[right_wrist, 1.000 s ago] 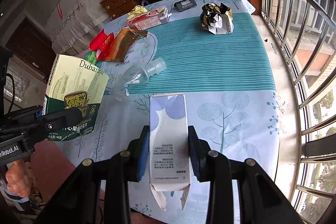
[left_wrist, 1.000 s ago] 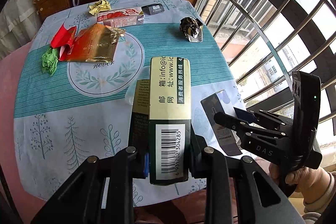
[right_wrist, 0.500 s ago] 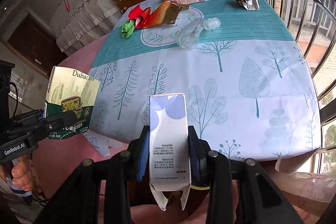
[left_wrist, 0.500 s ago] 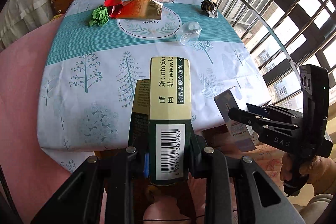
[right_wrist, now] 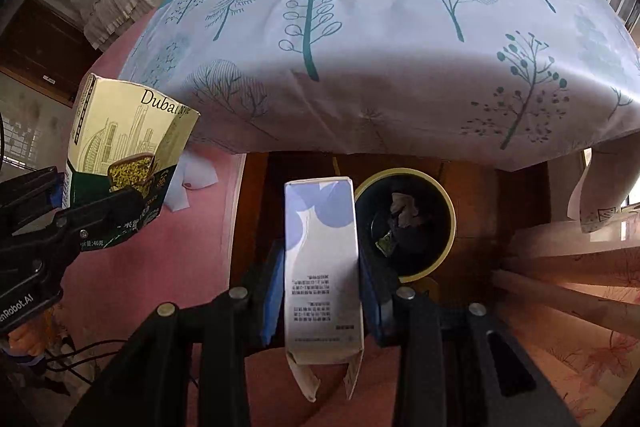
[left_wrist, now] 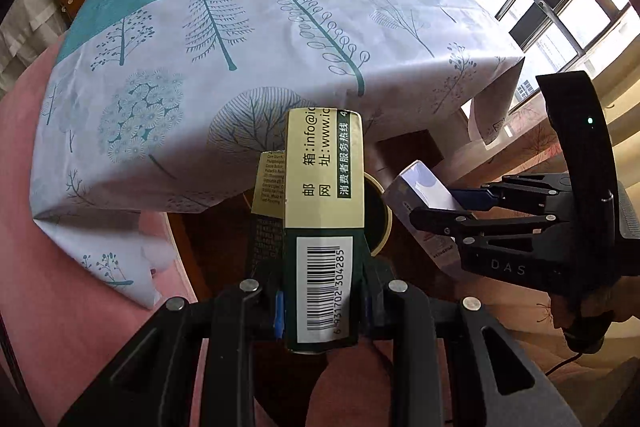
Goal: Collect trash
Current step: 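Carry the pistachio box and white carton over the bin, then open both grippers to drop the box and carton into the bin, then raise both tools back toward the table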
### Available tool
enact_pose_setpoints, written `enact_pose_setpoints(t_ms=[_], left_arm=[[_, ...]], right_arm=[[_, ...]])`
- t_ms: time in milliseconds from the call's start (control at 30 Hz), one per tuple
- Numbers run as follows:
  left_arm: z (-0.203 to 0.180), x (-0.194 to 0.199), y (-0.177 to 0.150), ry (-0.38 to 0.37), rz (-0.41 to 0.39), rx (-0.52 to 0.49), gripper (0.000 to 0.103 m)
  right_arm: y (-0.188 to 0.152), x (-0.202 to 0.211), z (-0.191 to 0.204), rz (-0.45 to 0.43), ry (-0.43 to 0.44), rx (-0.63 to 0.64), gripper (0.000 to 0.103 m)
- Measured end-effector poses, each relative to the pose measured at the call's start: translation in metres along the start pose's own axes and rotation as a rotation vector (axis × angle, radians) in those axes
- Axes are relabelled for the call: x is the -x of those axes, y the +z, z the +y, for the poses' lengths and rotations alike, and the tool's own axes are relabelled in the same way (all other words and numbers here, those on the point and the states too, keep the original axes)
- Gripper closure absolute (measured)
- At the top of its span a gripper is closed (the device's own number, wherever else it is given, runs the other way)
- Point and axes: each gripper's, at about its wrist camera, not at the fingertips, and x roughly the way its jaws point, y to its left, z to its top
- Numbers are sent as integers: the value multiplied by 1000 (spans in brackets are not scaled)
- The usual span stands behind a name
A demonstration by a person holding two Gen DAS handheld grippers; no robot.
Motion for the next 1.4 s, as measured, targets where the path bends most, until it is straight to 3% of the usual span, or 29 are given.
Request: enact_pose_setpoints(t_ms=[367,600,633,700,733,767,833,1133,1400], left_arm=[[-18,-162,-28,-33,56,69,78],[-26,-240,-25,-44,81,109,77],[-26,-247,-25,-45,88,113,72],[-24,-256,-22,-29,80,123,48],[-23,-258,-22,-16,61,130,29],[-22,-258,-20,1,46,140,19],[-15,-257,-15,11,29,155,14],[-11,-202,-9,63,-53,166,10],[-12,-91,-4,86,-102,186,10]], right_arm=[[-29,-140,-92,56,-75,-215,68],[-33,-201,-134,56,-44,-344,67],[-31,-208,-138,60,-34,-356,65],[-28,-219,-142,52,-48,-365,56],[-26,-223,-142,44,-52,-366,49],[-23,-225,-144,38,-49,-372,46],[-17,-226,-150,28,-54,-384,42],[-10,-182,-133,-15,-42,-351,42],[-11,-83,-101,-51,-13,-292,42]])
